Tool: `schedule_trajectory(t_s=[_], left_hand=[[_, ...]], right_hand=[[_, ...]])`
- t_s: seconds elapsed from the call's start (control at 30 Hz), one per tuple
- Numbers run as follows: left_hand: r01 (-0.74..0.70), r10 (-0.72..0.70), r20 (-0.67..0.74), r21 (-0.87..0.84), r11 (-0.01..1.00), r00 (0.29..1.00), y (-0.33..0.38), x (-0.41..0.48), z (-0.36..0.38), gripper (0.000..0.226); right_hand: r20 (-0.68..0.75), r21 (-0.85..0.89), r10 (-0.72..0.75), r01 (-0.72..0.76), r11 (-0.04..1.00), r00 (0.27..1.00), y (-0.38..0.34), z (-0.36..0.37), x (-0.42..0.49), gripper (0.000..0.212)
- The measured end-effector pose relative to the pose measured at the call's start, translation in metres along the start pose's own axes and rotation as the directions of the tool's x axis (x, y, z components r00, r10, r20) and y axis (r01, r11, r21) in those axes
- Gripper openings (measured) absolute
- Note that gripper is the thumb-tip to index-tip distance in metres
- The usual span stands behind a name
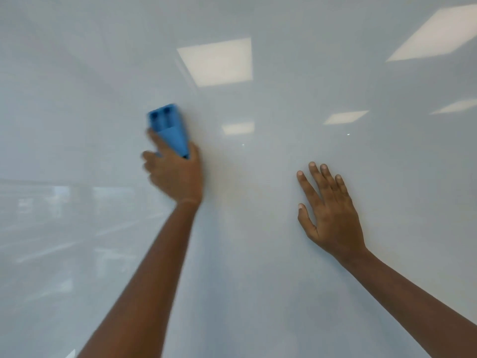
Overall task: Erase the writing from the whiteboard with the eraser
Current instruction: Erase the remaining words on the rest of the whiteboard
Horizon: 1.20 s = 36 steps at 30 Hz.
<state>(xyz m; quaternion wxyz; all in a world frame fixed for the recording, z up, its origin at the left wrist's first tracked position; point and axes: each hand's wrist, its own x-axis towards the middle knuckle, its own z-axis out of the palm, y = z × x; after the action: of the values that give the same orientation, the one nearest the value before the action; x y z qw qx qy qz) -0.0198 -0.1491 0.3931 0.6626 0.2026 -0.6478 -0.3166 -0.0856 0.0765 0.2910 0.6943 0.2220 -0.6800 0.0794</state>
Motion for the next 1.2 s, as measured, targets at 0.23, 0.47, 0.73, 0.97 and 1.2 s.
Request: schedule_trajectory(t_s=[0.23, 0.47, 0.73, 0.97, 1.2], left_hand=[[-0.598, 0.594, 0.206, -0.049, 0.800, 0.777, 0.053, -0.082, 0.025, 0.073], [-0.489, 0.482, 0.101, 0.063, 0.870, 0.870, 0.007, -0.027, 0.007, 0.072], [0.253, -0.253, -0.133, -0.019, 0.967, 0.958, -0.157, -0.069, -0.027, 0.074], [0.831, -0.842, -0.060, -0.143, 0.538, 0.536, -0.205, -0.151, -0.036, 0.077], [0.562, -0.574, -0.041, -0.164, 0.811, 0.818, -0.103, -0.118, -0.014, 0.075]], right_hand=[[0.025, 0.007, 0.001, -0.001, 1.000, 1.000, -0.001, -0.002, -0.001, 0.052], [0.010, 0.013, -0.002, 0.002, 1.000, 1.000, 0.001, 0.000, -0.001, 0.052], [0.012, 0.003, 0.007, -0.007, 1.000, 1.000, 0.000, 0.001, -0.002, 0.052], [0.015, 0.003, 0.008, -0.008, 1.000, 1.000, -0.002, 0.001, -0.003, 0.052], [0.007, 0.006, 0.006, -0.006, 1.000, 1.000, -0.001, 0.002, -0.003, 0.052]])
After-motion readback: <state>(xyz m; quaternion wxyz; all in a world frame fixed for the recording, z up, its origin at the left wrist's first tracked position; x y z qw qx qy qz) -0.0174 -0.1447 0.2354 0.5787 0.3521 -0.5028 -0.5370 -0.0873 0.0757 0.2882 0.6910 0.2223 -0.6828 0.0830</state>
